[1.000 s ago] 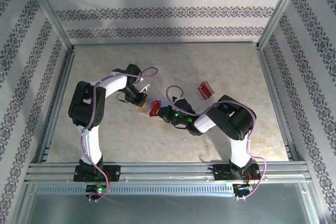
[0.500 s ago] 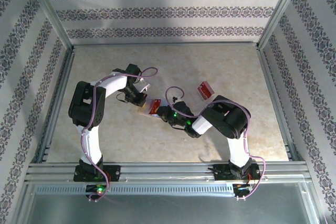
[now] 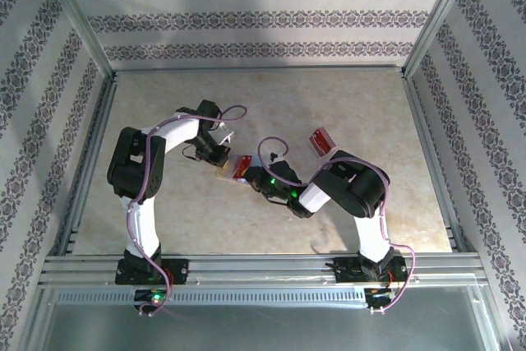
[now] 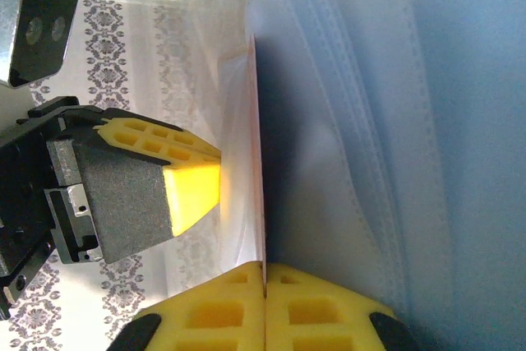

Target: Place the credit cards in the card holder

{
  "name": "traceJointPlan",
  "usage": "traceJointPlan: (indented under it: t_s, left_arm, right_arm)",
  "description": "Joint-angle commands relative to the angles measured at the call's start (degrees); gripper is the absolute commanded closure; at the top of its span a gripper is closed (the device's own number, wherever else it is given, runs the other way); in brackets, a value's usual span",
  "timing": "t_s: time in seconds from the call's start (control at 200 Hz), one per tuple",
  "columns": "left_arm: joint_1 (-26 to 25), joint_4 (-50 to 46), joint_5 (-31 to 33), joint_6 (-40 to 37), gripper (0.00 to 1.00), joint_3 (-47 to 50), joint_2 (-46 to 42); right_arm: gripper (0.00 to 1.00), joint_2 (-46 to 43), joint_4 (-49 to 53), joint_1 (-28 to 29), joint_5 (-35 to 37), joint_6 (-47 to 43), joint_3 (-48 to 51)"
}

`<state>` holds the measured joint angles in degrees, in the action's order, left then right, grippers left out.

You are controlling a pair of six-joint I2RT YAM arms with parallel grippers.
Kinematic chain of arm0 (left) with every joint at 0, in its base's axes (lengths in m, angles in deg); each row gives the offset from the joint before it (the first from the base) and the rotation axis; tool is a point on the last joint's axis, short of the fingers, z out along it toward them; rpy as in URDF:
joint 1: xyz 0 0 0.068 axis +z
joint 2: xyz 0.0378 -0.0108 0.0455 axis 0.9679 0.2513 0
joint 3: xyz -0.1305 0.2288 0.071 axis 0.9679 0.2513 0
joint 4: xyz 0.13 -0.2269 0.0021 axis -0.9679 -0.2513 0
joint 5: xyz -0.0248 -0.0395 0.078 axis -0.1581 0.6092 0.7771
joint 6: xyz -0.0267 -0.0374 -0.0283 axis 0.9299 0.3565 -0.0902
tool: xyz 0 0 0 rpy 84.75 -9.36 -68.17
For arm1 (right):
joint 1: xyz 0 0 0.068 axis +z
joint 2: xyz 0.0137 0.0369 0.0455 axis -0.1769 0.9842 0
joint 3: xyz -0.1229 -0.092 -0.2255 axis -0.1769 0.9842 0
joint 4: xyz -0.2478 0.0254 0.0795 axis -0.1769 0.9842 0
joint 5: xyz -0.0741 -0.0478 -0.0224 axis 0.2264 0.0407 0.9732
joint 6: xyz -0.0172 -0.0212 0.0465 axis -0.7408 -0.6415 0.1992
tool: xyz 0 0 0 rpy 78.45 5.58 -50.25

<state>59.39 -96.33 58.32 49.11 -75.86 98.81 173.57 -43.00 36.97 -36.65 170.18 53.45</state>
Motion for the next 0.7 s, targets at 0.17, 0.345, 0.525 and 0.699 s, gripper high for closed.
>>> traceJointPlan:
  t_s: [0.17, 0.345, 0.525, 0.699]
  left_arm:
    - [0.22, -4.64, 3.21, -0.56, 0.94, -3.82, -1.09]
    - [-0.96, -4.22, 2.09, -0.71, 0.94, -3.22, -1.33]
    - [-1.36, -4.18, 2.18, -0.92, 0.94, -3.53, 1.04]
    - [-1.35, -3.92, 2.9, -1.32, 0.94, -2.88, 2.94]
  right_arm:
    - [0.82, -6.26, 15.77, 0.48, 1.22, -5.01, -0.04]
    - [0.77, -7.76, 23.1, 0.31, 0.16, -8.71, -3.07]
    - [0.81, -6.46, 23.79, 0.26, -0.69, -9.33, -4.8]
    - [0.93, -5.29, 22.39, 0.14, -0.23, -8.28, -4.42]
